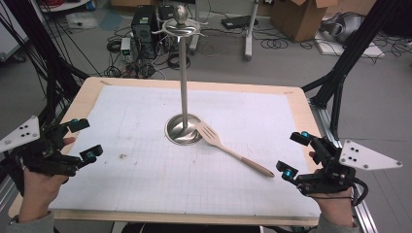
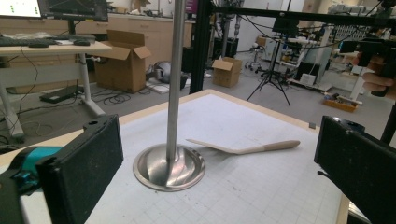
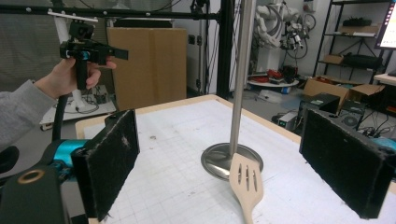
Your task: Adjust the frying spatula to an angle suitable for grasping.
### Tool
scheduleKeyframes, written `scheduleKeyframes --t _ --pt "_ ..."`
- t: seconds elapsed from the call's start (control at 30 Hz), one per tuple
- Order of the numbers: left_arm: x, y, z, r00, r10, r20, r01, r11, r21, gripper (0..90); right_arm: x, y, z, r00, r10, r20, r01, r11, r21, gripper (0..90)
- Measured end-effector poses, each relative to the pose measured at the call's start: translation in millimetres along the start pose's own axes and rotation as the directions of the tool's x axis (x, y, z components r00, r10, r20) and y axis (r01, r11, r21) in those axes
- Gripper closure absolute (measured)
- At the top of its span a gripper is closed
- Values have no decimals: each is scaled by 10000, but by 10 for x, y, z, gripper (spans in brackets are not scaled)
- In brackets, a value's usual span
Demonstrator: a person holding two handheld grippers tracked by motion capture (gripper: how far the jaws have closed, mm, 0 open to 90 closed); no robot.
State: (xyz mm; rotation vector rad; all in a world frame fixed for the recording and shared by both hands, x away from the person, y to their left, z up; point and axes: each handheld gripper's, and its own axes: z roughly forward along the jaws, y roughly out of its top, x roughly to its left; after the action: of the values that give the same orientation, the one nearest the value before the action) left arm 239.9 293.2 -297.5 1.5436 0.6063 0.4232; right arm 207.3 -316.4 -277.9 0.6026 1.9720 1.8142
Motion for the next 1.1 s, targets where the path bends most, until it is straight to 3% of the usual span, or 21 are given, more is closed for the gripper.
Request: scheduleKeyframes --t 0.5,0.67,1.1 --pt "20 -23 8 9999 -98 -112 99 9999 106 17 -87 -84 68 9979 490 412 -494 9987 91 120" --pt "35 -39 29 9997 -146 -170 149 9997 198 17 -118 -126 88 9983 491 321 -501 9983 310 200" --pt "47 -71 24 9997 -196 -109 200 9991 380 17 -133 -195 148 9990 336 296 -356 9969 706 530"
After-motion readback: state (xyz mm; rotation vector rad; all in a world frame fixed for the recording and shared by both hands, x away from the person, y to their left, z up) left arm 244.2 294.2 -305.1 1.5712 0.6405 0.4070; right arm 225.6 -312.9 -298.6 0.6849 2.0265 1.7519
